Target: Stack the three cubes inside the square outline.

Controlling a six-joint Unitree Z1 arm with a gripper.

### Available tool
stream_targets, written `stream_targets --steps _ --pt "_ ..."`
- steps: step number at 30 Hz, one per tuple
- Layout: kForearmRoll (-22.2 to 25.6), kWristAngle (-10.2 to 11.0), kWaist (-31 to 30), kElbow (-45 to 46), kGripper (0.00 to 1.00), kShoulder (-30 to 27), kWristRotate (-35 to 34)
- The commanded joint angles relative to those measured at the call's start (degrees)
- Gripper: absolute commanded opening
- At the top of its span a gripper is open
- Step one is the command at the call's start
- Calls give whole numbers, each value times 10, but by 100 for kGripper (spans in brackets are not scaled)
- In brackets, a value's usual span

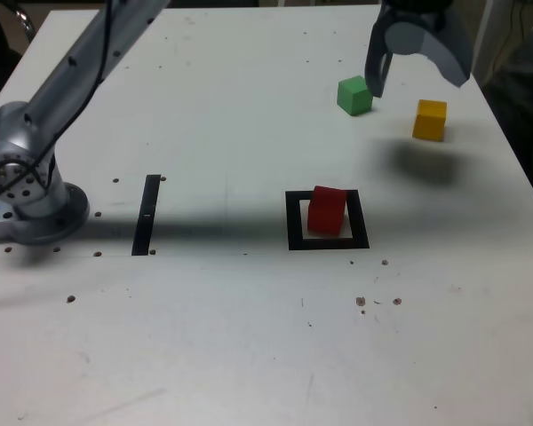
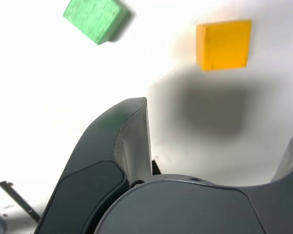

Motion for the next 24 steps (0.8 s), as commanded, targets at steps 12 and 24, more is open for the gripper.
stream_targets --steps 12,24 --pt "8 -16 16 -99 97 100 15" --pt "6 1 31 -129 93 144 26"
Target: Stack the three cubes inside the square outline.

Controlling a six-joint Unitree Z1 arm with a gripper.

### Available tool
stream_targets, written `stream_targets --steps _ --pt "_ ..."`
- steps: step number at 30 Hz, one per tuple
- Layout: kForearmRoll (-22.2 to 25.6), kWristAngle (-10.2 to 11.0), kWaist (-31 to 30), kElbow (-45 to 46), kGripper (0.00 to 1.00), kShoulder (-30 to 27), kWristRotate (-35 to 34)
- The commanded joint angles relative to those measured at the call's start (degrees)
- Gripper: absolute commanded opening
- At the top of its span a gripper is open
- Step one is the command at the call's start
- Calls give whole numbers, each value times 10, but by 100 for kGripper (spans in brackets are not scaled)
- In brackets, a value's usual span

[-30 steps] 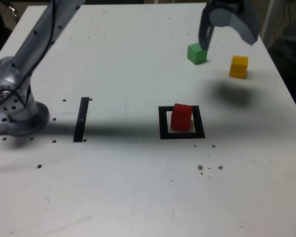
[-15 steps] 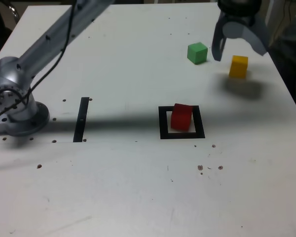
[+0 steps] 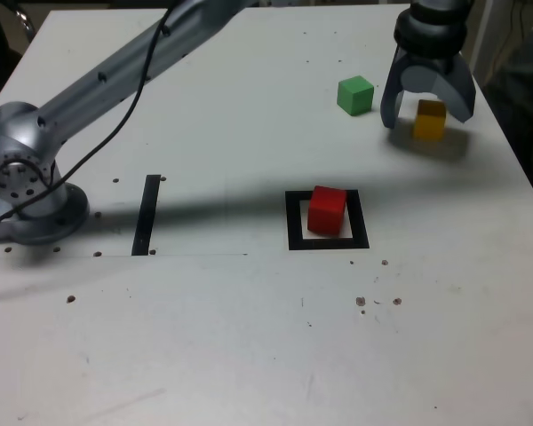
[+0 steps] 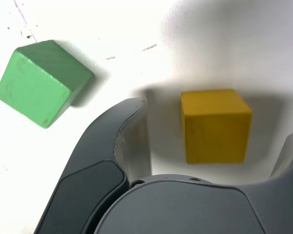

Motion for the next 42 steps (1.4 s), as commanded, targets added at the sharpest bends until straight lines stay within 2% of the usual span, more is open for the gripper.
stream_targets --steps 1,8,19,28,42 --pt "6 4 -1 -7 92 5 -3" --pt "0 7 -6 16 85 -6 -10" --pt "-15 4 -22 56 82 -17 -11" --pt "-38 10 -24 55 71 -16 -8" --pt "-60 29 -24 57 71 -27 12"
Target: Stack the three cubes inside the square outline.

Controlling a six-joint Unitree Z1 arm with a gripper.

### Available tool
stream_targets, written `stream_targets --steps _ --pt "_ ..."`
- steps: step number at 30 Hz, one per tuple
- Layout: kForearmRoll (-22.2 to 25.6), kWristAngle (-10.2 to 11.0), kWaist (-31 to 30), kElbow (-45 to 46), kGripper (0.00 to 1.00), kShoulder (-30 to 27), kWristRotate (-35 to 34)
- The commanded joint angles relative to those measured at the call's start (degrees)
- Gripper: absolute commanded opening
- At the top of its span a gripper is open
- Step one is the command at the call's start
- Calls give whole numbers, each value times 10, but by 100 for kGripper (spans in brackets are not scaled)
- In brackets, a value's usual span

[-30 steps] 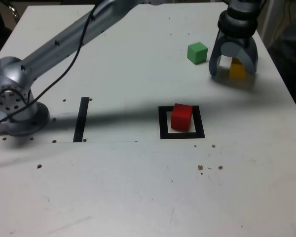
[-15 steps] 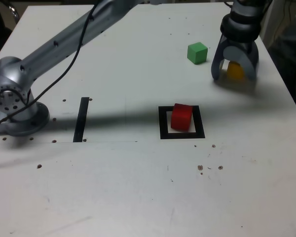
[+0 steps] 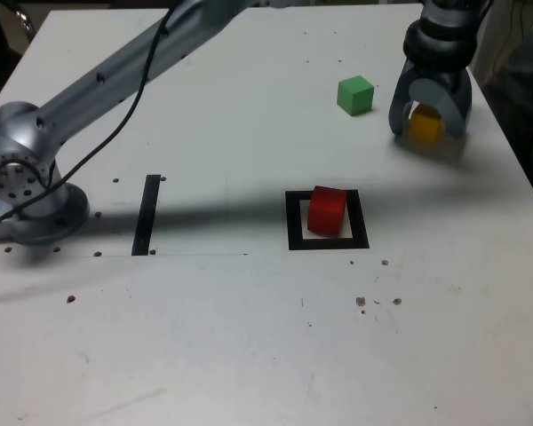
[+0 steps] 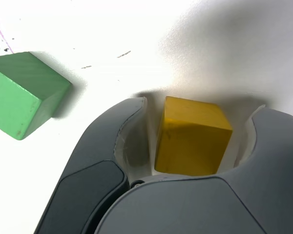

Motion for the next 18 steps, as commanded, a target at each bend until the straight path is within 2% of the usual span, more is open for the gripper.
stream_targets --steps 1,12,18 --pt "2 1 -1 6 71 -13 4" --pt "9 0 -2 30 55 -20 3" --pt "1 -2 -2 34 33 -19 1"
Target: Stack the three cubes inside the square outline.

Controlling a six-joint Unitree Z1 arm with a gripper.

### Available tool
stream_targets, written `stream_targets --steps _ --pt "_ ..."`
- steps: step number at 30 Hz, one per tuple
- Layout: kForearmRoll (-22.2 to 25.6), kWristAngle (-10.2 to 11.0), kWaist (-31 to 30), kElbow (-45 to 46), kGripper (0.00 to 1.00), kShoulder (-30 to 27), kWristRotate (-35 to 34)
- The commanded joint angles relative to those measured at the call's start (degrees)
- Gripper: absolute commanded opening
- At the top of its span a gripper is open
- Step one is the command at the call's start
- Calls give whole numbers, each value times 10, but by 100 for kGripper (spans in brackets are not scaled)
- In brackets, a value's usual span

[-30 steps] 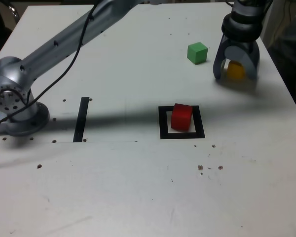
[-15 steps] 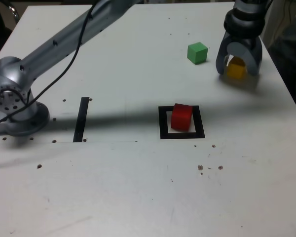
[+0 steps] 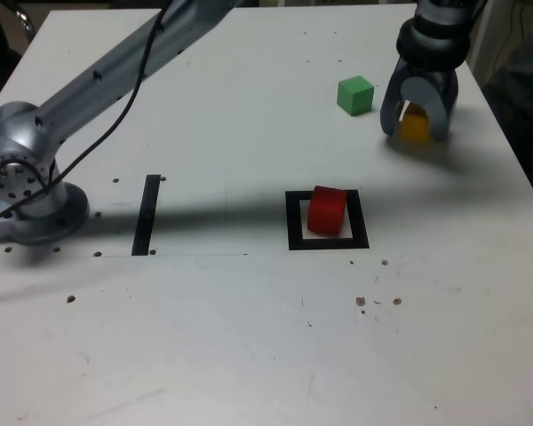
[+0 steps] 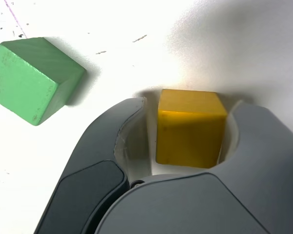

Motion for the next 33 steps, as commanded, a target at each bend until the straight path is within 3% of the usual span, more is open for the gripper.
stream_targets --steps 1,11,20,27,33 --pt "-3 0 -1 2 30 -4 -1" --pt "-5 4 -3 6 13 -24 -1" --pt "6 4 -37 47 10 -99 -11" --pt "34 -11 -83 132 10 -183 -69" --pt "39 -19 -135 217 10 -250 -161"
